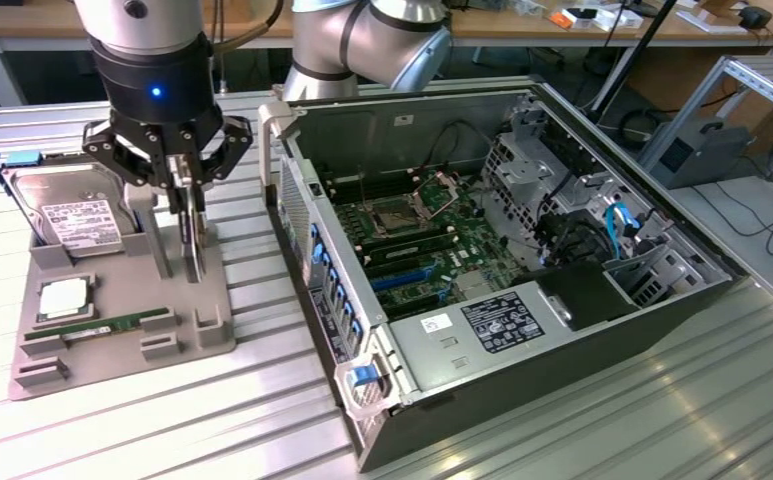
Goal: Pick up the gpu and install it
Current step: 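Pick up the gpu and move the gpu toward the slot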
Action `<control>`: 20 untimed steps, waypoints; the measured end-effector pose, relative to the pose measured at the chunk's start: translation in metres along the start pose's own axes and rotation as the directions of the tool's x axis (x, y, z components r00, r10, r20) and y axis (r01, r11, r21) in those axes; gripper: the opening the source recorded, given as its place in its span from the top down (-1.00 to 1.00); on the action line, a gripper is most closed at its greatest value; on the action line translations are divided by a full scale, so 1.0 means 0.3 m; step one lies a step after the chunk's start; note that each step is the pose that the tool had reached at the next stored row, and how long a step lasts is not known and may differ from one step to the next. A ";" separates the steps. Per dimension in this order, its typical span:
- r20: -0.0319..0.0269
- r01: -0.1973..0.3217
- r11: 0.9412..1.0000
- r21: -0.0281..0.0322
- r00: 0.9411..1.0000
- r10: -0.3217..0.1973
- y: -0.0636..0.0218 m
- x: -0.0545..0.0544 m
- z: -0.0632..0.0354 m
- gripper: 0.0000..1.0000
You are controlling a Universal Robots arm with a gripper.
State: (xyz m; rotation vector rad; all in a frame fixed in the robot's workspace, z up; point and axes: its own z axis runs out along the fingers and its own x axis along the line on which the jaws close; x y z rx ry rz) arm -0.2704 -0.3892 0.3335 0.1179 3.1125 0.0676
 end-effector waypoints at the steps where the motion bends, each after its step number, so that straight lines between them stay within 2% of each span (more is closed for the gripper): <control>1: 0.000 0.000 1.000 0.000 1.000 0.000 0.000 0.000 -0.002 0.47; 20: 0.000 0.000 1.000 0.000 1.000 0.000 0.002 -0.001 -0.055 0.47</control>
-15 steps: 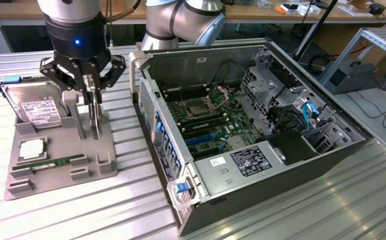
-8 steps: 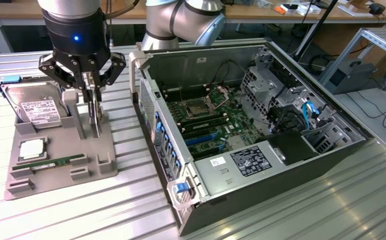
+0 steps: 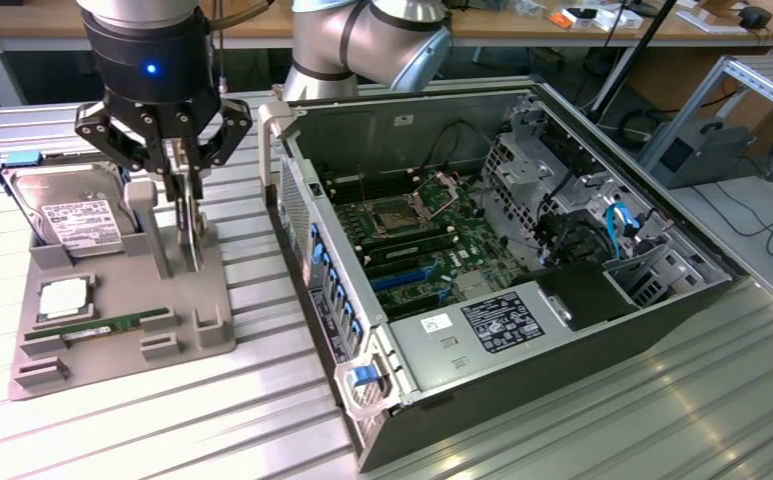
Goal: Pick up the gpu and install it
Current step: 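Pick up the gpu and move the gpu toward the slot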
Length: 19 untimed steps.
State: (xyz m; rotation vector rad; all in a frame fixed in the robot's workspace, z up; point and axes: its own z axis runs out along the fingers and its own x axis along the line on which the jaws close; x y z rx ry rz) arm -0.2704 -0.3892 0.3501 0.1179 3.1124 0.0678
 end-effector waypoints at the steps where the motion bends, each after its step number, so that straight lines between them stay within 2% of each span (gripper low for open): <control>1: 0.000 0.000 1.000 0.000 1.000 0.000 0.000 0.000 -0.003 0.47; 19: 0.000 0.000 1.000 0.000 1.000 0.000 0.002 -0.001 -0.051 0.47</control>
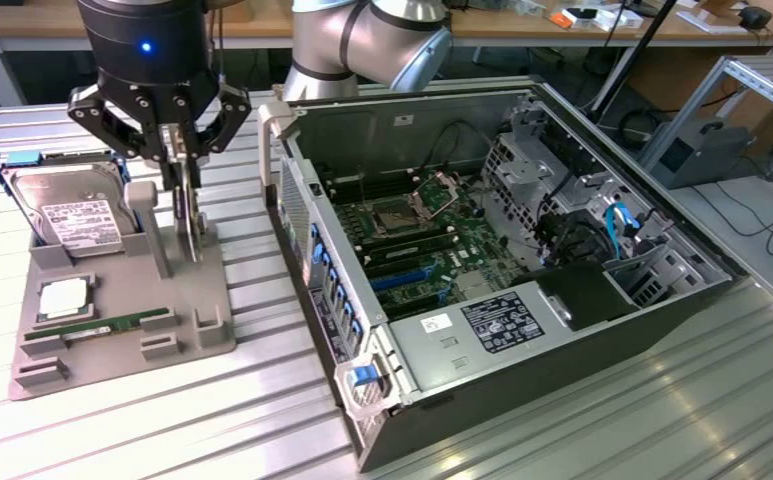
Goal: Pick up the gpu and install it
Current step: 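Pick up the gpu and move the gpu toward the slot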
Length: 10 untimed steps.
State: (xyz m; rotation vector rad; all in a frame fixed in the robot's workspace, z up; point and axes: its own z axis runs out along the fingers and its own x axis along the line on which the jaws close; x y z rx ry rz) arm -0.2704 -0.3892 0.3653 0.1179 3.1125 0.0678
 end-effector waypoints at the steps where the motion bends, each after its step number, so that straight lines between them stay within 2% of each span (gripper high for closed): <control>1: 0.000 0.000 1.000 0.000 1.000 0.000 0.000 0.000 -0.002 0.47; 10: 0.000 0.000 1.000 0.000 1.000 0.000 0.001 -0.001 -0.023 0.47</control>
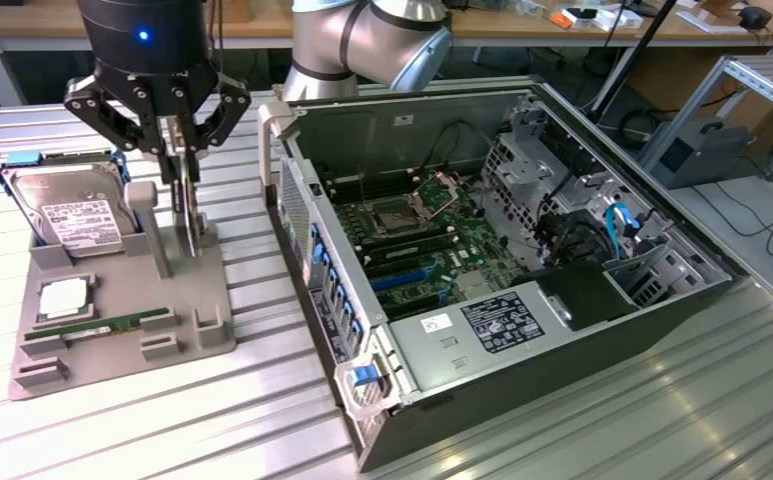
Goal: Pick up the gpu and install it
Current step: 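Pick up the gpu and move the gpu toward the slot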
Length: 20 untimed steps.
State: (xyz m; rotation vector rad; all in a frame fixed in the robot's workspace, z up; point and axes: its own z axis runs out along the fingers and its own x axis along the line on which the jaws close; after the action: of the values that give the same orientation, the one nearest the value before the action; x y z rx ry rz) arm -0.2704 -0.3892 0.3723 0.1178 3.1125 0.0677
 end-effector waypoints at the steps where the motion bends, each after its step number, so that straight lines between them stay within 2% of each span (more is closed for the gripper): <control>1: 0.000 0.000 1.000 0.000 1.000 0.000 0.000 0.000 -0.003 0.47; 20: 0.000 0.000 1.000 0.000 1.000 0.000 0.002 -0.001 -0.036 0.47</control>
State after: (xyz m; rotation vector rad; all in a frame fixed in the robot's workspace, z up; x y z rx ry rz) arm -0.2704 -0.3892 0.3831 0.1180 3.1124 0.0678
